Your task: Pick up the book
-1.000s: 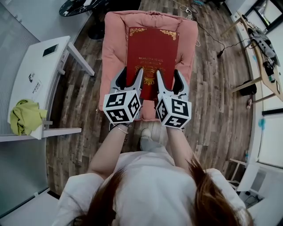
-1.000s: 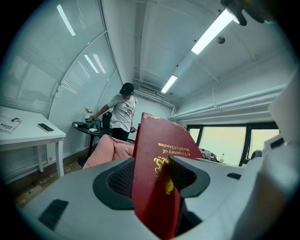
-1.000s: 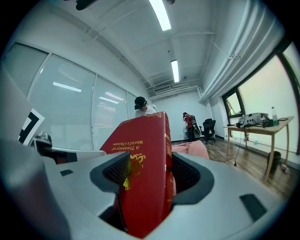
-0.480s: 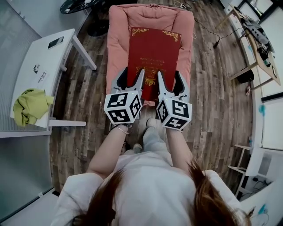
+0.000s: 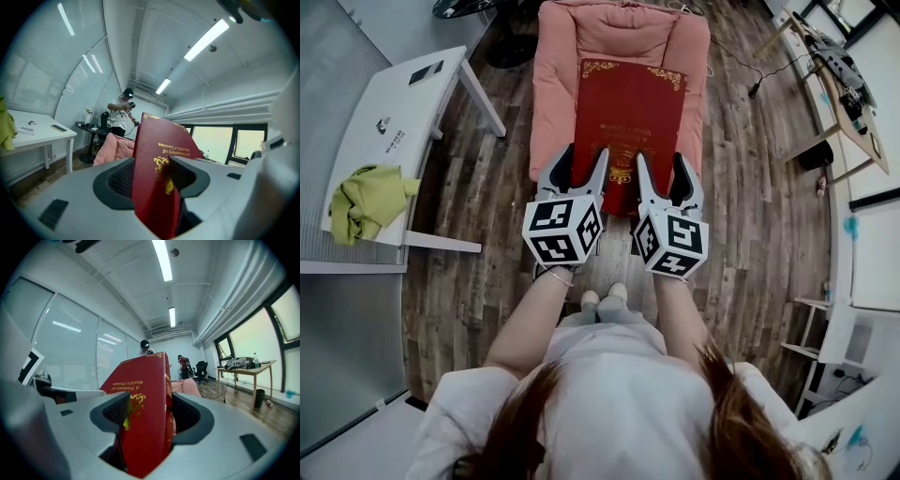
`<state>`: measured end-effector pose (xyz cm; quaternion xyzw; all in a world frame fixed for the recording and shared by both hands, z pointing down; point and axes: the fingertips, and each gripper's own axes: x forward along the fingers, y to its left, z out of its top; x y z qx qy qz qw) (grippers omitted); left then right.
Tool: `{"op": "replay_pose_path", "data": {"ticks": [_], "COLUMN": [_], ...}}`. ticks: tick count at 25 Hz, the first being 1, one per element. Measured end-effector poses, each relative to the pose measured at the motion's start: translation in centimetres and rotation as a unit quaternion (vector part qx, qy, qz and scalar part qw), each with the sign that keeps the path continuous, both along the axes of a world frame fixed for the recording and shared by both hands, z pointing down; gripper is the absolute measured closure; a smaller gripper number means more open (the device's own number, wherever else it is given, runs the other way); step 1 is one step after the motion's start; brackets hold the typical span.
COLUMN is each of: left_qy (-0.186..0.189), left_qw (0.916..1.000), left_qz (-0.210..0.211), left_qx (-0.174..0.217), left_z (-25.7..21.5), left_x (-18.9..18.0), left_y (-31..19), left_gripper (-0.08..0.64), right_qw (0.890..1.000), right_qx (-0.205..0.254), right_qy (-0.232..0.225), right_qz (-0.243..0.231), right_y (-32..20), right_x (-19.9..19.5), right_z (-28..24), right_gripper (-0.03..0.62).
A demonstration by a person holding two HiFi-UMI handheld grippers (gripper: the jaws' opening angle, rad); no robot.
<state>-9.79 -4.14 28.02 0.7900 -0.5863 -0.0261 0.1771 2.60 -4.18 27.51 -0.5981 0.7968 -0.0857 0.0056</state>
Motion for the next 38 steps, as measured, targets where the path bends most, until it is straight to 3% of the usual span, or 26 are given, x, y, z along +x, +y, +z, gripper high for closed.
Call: {"op": "replay_pose_path", "data": {"ticks": [16, 32, 38], "left_qy": [0.001, 0.001, 0.002], "left_qw": [1.0, 0.9997, 0.9996], "left_qz": [0.004, -0.018, -0.016], "left_qx": [0.009, 0.019, 0.021], "left_z": [-0.7, -1.8, -2.5], "left_x": [2.8, 8.5, 7.8], "left_y": [6.9, 22.0, 24.3], "left_gripper": [0.348, 0.351, 0.351], "right_qw": [1.0, 1.0, 1.0], "right_qx": [0.009, 0.019, 0.021], "right_qy": [-0.009, -0.009, -0.004], "right_qz": [-0.002, -0.023, -0.019], "right_y": [6.9, 21.5, 23.8], "right_x": [2.9, 8.6, 7.9], "right_z": [-0.5, -1.6, -2.3], "right_gripper": [0.314, 0.314, 0.314]}}
